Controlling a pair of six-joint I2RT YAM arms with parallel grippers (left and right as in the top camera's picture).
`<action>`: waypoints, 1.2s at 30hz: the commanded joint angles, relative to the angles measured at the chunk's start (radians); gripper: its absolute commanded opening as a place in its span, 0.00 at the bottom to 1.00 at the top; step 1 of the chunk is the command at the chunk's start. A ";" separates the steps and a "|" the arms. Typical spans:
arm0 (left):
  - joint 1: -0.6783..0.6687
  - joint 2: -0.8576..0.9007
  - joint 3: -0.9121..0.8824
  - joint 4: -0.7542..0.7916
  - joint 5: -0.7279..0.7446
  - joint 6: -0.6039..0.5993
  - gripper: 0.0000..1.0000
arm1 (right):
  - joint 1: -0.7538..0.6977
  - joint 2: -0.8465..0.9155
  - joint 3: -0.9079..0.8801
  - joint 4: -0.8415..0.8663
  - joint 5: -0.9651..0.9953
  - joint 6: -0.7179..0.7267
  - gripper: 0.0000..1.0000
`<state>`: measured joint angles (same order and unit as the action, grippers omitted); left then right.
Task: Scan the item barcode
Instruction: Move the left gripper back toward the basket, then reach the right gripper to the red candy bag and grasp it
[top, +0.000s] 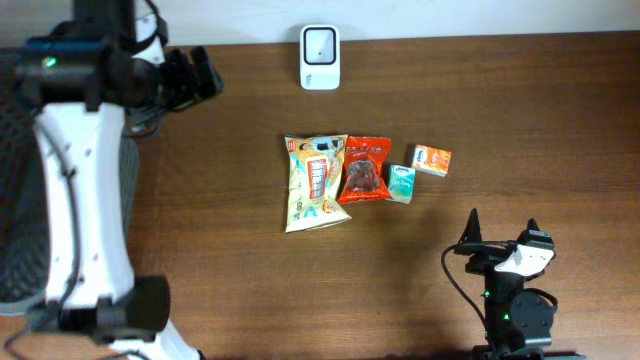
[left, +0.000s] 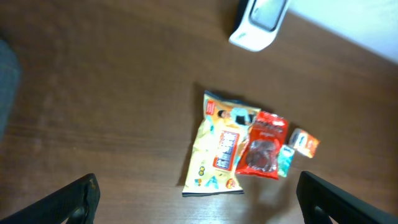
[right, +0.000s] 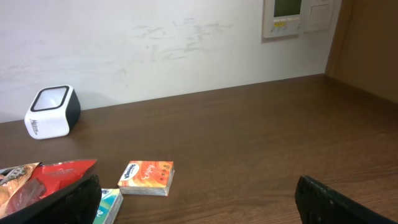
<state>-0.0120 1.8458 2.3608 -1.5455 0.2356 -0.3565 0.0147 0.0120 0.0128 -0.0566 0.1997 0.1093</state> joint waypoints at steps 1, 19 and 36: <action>0.016 -0.176 0.013 -0.013 -0.018 0.031 0.99 | 0.006 -0.004 -0.007 -0.005 0.002 0.008 0.98; 0.242 -0.427 0.012 -0.142 -0.188 -0.102 0.99 | 0.006 -0.004 -0.007 0.000 -0.148 0.009 0.99; 0.242 -0.427 0.012 -0.142 -0.188 -0.102 0.99 | 0.005 0.006 0.121 0.600 -0.805 -0.009 0.99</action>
<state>0.2241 1.4277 2.3676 -1.6875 0.0605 -0.4503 0.0147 0.0139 0.0357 0.5842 -0.6266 0.1085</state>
